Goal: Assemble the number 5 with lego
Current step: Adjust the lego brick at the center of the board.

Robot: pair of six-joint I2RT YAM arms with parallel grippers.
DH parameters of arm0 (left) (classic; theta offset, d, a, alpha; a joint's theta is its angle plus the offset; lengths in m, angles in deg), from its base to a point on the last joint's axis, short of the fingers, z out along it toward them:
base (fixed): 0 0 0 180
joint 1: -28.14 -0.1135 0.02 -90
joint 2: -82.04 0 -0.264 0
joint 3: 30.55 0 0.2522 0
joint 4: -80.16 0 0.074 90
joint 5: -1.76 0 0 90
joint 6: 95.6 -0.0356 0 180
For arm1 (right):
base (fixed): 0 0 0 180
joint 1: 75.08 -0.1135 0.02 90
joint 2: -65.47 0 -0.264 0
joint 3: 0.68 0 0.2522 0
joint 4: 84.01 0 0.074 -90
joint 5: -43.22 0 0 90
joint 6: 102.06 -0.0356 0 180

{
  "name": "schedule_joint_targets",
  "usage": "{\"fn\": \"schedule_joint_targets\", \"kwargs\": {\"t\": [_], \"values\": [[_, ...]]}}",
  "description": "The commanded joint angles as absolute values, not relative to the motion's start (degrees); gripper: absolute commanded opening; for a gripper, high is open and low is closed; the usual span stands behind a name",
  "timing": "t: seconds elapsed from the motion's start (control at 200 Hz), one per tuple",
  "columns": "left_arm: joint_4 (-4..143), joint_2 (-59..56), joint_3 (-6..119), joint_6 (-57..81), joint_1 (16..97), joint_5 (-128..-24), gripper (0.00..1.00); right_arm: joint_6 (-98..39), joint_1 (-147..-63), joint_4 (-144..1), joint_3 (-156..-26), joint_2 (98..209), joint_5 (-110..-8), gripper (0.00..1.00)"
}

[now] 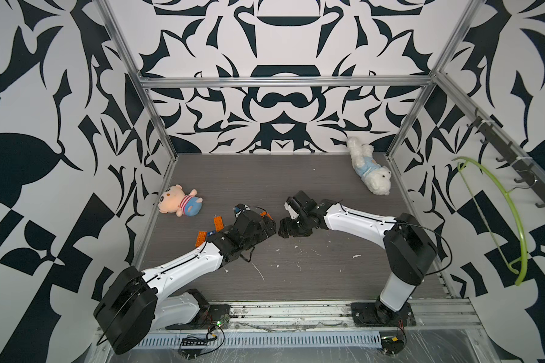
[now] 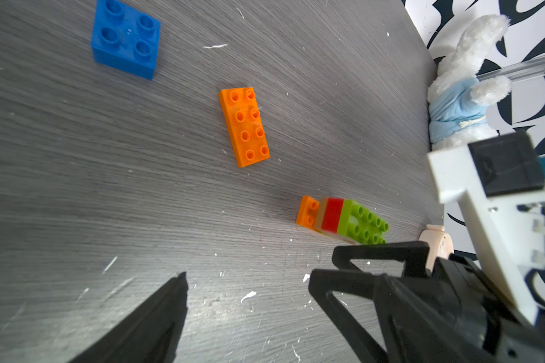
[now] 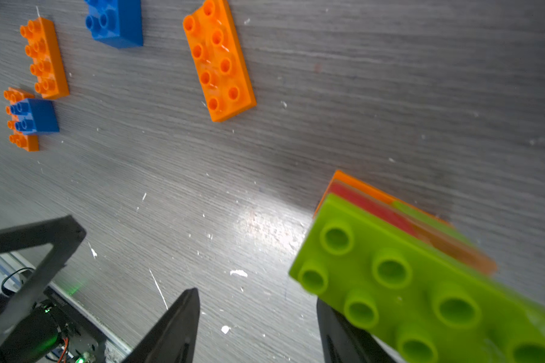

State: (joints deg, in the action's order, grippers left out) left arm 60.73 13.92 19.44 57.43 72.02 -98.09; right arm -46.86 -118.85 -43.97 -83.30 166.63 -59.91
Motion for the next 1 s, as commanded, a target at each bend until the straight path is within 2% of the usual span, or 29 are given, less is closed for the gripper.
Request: {"fn": "schedule_joint_targets", "kwargs": {"t": [0.0, 0.17, 0.26, 0.375, 0.595, 0.825, 0.995], "values": [[59.21, 15.65, 18.94, 56.89, 71.87, -99.88, 0.99, -42.86, -119.2, -43.71, -87.59, 166.19, -59.5, 0.65], [59.02, 15.41, 19.74, 54.92, 71.82, -98.66, 0.99, -35.97, -119.2, -44.67, -84.53, 158.93, -56.49, 0.66], [59.27, 14.59, 20.47, 52.71, 71.82, -97.34, 0.99, -31.84, -119.11, -46.41, -80.56, 153.43, -47.24, 0.67], [60.91, 12.73, 21.19, 50.96, 71.91, -95.1, 0.99, -22.52, -117.79, -51.9, -73.37, 149.43, -44.2, 0.74], [62.71, 9.48, 23.13, 50.59, 72.17, -92.59, 0.99, -17.18, -113.39, -47.31, -76.47, 155.7, -52.79, 0.73], [62.78, 6.88, 23.48, 50.92, 72.44, -92.37, 0.99, -14.52, -113.14, -47.92, -78.0, 159.78, -52.31, 0.74], [62.88, 6.89, 23.14, 51.41, 72.46, -92.4, 0.99, -14.68, -112.88, -49.21, -78.93, 162.32, -54.83, 0.65]]}}
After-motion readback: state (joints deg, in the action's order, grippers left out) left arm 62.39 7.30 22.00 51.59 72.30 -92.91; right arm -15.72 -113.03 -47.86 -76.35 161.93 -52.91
